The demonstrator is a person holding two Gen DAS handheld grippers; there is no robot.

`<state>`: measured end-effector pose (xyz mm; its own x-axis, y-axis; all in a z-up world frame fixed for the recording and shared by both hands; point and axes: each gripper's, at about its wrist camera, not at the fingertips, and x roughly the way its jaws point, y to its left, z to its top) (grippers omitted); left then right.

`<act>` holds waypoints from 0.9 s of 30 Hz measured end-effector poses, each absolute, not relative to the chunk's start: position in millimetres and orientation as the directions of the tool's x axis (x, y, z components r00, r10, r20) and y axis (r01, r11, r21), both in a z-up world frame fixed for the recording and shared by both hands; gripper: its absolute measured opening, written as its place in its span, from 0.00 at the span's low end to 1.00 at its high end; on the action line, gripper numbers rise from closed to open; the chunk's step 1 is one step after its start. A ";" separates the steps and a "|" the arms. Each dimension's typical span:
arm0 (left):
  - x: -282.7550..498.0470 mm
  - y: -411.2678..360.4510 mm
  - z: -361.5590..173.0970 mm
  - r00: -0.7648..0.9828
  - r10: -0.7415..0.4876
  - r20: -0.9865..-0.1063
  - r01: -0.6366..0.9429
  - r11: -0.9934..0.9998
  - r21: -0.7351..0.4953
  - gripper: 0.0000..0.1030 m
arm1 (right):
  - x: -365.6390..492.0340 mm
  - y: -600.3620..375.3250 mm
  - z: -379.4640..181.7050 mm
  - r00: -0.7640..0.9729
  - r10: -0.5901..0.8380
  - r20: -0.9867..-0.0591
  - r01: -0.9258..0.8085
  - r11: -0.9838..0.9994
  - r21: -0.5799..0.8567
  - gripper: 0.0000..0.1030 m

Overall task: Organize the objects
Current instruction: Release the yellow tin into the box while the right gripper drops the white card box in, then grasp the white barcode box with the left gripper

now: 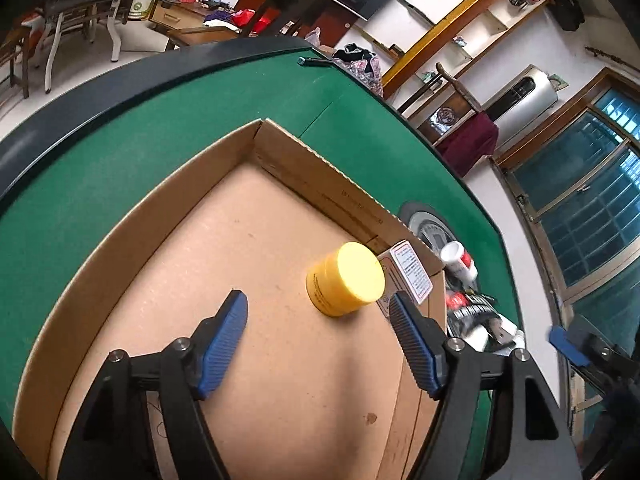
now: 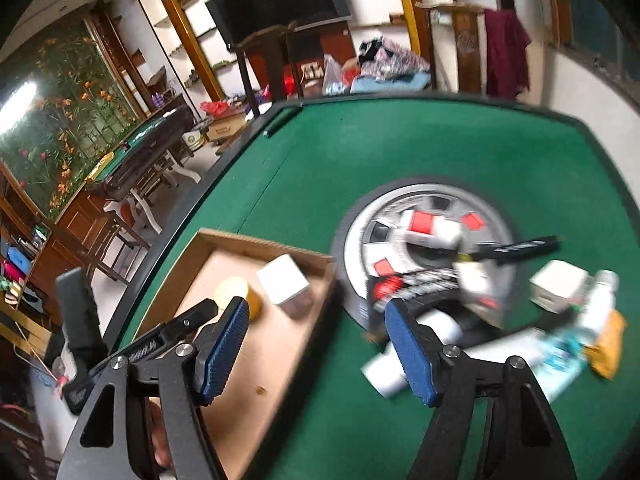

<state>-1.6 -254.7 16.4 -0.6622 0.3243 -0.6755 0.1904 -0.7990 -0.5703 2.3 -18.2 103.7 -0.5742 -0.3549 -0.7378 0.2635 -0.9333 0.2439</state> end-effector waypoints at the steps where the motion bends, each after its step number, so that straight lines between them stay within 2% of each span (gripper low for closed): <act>1: 2.7 -255.4 17.3 -0.666 0.337 -0.666 0.184 -0.790 -0.585 0.70 | 13.6 -3.7 112.8 -0.593 -0.336 -0.732 0.249 -0.941 0.229 0.75; 5: 21.3 -260.8 35.6 -0.684 0.369 -0.629 0.167 -0.760 -0.628 0.70 | 44.1 43.5 151.5 -0.642 -0.266 -0.719 0.198 -0.964 0.179 0.78; 7: 32.7 -256.4 62.0 -0.709 0.382 -0.593 0.118 -0.764 -0.634 0.70 | 55.8 70.6 192.7 -0.681 -0.233 -0.694 0.163 -0.972 0.167 0.78; 9: 45.9 -250.5 108.5 -0.737 0.407 -0.540 0.039 -0.772 -0.634 0.70 | 66.5 89.8 236.7 -0.721 -0.206 -0.661 0.134 -0.978 0.159 0.78; 12: 68.2 -246.7 196.4 -0.779 0.444 -0.444 -0.110 -0.792 -0.600 0.71 | 89.3 113.1 333.9 -0.806 -0.161 -0.570 0.097 -0.985 0.142 0.78; 16: 77.4 -246.3 318.5 -0.846 0.366 -0.389 -0.172 -0.875 -0.452 0.74 | 116.9 128.2 485.8 -0.894 0.010 -0.447 -0.029 -0.999 0.036 0.83; 19: 60.2 -241.5 411.9 -0.899 0.205 -0.387 -0.118 -0.964 -0.238 0.85 | 140.0 132.2 586.8 -0.931 0.187 -0.314 -0.191 -0.981 -0.017 0.94; 20: 57.9 -241.6 431.8 -0.916 0.146 -0.374 -0.084 -0.980 -0.178 0.85 | 144.4 132.0 609.5 -0.931 0.223 -0.290 -0.225 -0.974 -0.029 1.00; 21: 58.4 -242.2 444.1 -0.928 0.102 -0.358 -0.054 -0.989 -0.141 0.87 | 146.6 131.5 629.2 -0.926 0.256 -0.279 -0.251 -0.966 -0.052 1.00; 22: 59.7 -241.7 450.2 -0.935 0.082 -0.346 -0.040 -0.991 -0.125 0.91 | 147.4 130.9 642.7 -0.916 0.288 -0.278 -0.278 -0.958 -0.075 1.00; 24: 59.3 -239.7 447.2 -0.936 0.124 -0.331 -0.076 -0.985 -0.155 0.96 | 149.3 133.8 641.0 -0.914 0.296 -0.279 -0.288 -0.955 -0.070 1.00; 27: 49.0 -224.3 401.6 -0.902 0.217 -0.372 -0.142 -0.965 -0.221 0.97 | 133.0 136.0 587.4 -0.918 0.201 -0.341 -0.184 -0.980 -0.082 1.00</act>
<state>49.0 -224.3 401.6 -0.9024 0.2175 -0.3720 -0.1417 -0.9650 -0.2206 133.0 136.0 587.4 -0.9185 0.2009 -0.3406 -0.1837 -0.9795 -0.0824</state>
